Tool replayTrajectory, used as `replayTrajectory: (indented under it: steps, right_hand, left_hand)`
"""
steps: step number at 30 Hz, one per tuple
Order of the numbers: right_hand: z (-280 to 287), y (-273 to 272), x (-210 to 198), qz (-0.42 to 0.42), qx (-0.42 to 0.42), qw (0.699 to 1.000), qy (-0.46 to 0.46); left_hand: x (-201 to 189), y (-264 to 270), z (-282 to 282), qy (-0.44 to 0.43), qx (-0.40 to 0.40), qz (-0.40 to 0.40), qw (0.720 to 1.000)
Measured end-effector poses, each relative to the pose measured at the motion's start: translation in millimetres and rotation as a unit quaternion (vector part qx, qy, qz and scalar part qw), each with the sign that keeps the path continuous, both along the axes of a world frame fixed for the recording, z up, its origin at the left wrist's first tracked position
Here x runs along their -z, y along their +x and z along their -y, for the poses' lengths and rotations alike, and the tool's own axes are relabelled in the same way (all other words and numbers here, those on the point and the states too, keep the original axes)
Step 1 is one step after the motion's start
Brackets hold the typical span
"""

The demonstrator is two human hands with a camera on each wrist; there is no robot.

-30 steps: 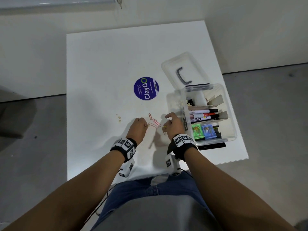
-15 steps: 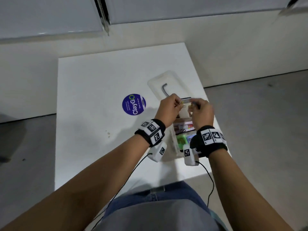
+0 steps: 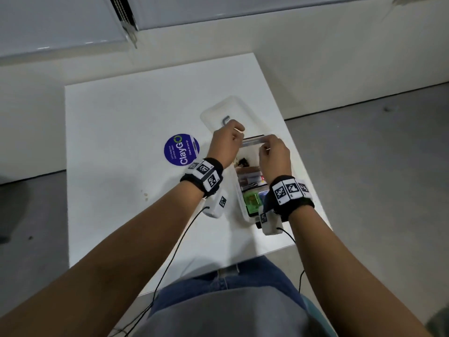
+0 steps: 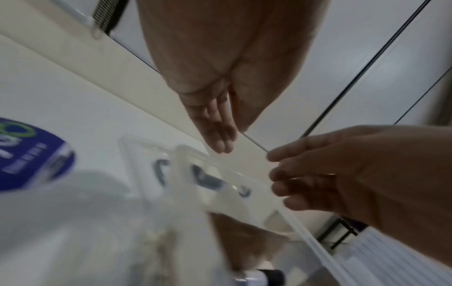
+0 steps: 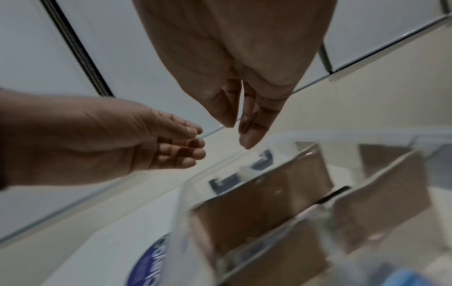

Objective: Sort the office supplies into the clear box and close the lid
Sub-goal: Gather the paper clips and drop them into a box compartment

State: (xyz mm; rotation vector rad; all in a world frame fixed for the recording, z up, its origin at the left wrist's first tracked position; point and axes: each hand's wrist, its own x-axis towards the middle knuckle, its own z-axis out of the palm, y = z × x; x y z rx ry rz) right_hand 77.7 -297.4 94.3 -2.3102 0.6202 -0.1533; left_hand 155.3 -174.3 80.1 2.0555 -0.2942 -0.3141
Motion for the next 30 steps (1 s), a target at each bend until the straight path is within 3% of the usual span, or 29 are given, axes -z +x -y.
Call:
replayTrajectory:
  steps: [4,7,10,14,17,21,25,30]
  right_hand:
    - [-65,-7,6,0.009,-0.106,0.992,0.068]
    - [-112,-16,39,-0.134,-0.176,0.975,0.034]
    - [-129,-32,76,-0.274,-0.161,0.948,0.000]
    - [-135,-44,108,-0.321,-0.161,0.932,-0.048]
    - [-140,-50,115,-0.329,-0.178,0.924,-0.072]
    - [-136,-48,117,-0.334,-0.175,0.925,-0.052]
    - [-134,-40,115,-0.278,-0.156,0.948,-0.003]
    - [-142,-26,115,-0.240,-0.187,0.951,-0.047]
  left_hand:
    - [35,7,-75,0.101,-0.016,-0.011,0.995]
    - [72,-12,-125,0.230,0.068,-0.046,0.970]
    - [100,-37,-150,0.318,0.157,-0.027,0.935]
    - [115,-50,-160,0.341,0.193,0.055,0.918]
    - [121,-51,-167,0.354,0.202,0.071,0.910]
    - [125,-51,-175,0.341,0.189,0.048,0.920]
    - [123,-55,-184,0.327,0.186,-0.009,0.926]
    - [120,-63,-196,0.258,0.118,-0.057,0.957]
